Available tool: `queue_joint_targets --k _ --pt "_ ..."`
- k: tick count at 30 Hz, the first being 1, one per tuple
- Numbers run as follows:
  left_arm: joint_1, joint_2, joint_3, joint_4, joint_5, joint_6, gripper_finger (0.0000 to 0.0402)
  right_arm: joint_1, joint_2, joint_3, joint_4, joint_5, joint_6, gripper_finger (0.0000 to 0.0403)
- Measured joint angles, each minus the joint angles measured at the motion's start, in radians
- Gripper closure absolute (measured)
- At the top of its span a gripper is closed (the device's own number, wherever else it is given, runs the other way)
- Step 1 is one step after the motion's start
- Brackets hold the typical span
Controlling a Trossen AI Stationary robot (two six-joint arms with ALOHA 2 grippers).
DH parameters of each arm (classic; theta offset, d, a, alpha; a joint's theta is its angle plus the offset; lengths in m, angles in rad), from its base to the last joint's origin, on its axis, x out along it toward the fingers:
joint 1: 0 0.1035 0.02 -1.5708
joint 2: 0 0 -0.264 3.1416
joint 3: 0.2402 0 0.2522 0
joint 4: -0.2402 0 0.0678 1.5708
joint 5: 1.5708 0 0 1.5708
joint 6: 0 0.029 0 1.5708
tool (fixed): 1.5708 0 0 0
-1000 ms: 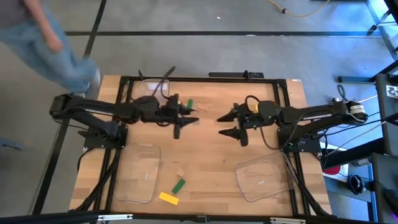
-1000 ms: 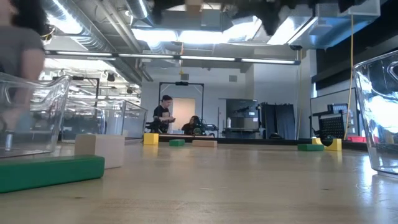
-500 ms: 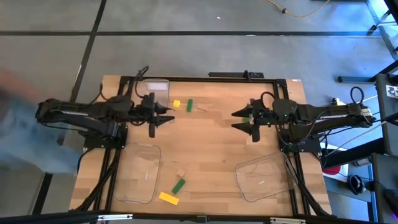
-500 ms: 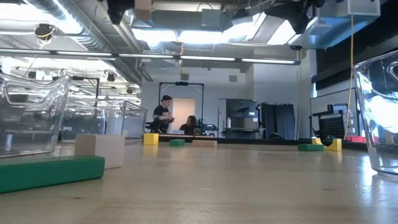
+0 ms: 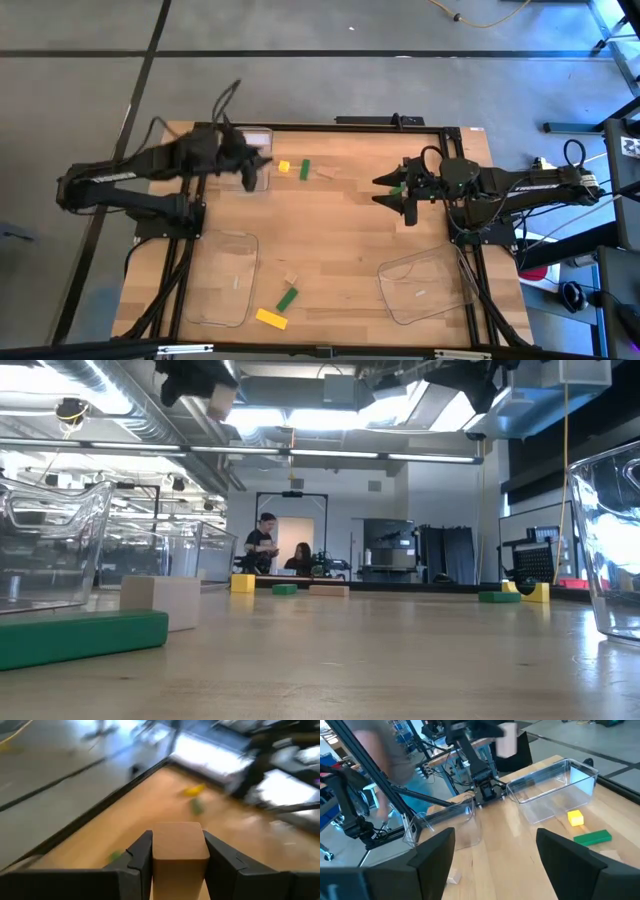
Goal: Sort & place blocks by color
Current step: Put the right brown block into the top left transparent bin
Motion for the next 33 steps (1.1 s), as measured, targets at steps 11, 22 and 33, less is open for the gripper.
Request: queue_joint_targets --k 11,22,33 --pt "0.463 0.412 0.319 -0.569 0.283 0.407 0.0282 0.0 0.009 0.0 -0.02 0.0 0.003 0.0122" --pt "0.514 0.744 0.374 -0.697 0.191 0.954 0.0282 0.0 0.029 0.0 -0.032 0.0 0.003 0.0122" --pt "0.519 0.918 0.373 -0.677 0.194 0.947 0.0283 0.0 0.057 0.0 -0.032 0.001 0.004 0.0122"
